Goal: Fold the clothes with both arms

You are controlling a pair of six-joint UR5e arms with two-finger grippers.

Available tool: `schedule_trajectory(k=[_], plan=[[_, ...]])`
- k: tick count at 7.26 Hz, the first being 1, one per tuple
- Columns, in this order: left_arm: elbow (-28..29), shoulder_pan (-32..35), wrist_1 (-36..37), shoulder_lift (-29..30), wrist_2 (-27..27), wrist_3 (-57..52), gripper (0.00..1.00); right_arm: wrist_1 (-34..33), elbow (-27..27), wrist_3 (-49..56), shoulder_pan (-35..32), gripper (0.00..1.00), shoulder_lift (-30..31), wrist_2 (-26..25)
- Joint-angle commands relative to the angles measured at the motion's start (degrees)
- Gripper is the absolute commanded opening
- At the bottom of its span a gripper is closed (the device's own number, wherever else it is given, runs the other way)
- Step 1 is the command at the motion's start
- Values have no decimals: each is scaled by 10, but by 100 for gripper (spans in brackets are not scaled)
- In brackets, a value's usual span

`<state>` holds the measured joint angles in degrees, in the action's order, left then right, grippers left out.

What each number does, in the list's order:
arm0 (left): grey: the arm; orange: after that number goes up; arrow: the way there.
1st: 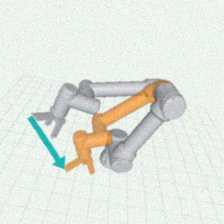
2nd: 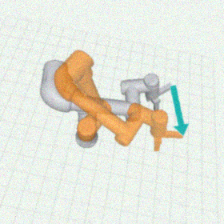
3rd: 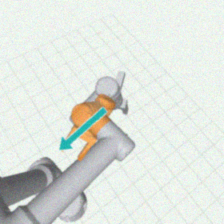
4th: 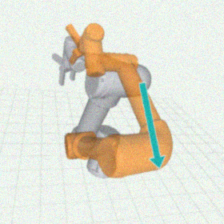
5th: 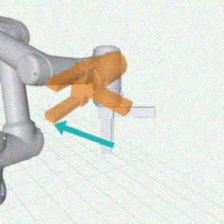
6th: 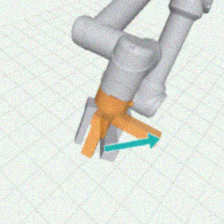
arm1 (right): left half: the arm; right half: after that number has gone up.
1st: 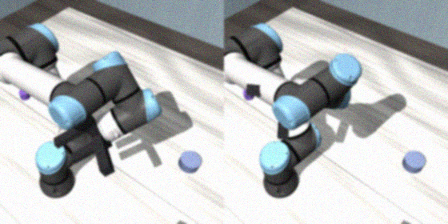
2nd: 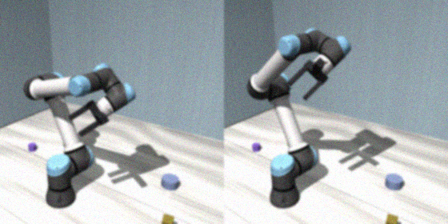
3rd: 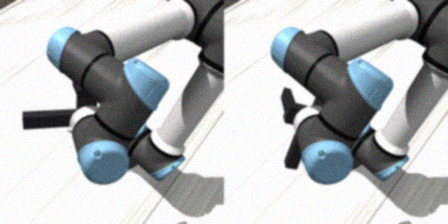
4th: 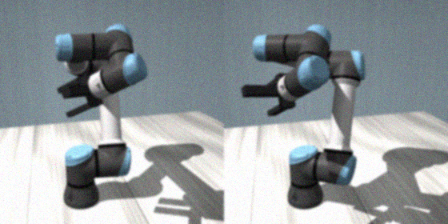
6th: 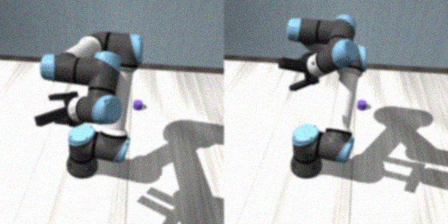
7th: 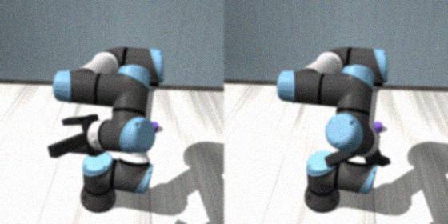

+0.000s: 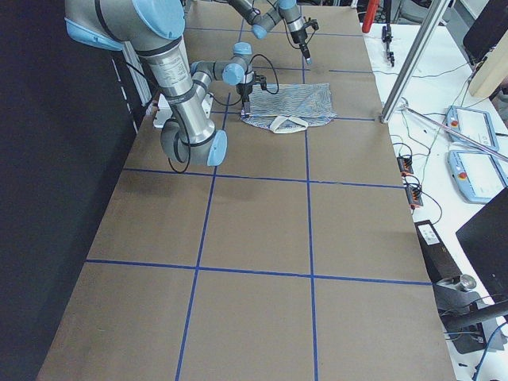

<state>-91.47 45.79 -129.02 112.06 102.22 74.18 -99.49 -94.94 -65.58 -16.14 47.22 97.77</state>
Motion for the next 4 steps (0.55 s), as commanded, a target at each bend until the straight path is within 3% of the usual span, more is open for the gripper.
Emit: schedule_trajectory(k=[1,4], plan=[[0,-1,0,0,0,0,40,0,12,0,4,100,0,-4],[-2,0,0,0,1,0,40,-1,21,30,5,100,8,-13]])
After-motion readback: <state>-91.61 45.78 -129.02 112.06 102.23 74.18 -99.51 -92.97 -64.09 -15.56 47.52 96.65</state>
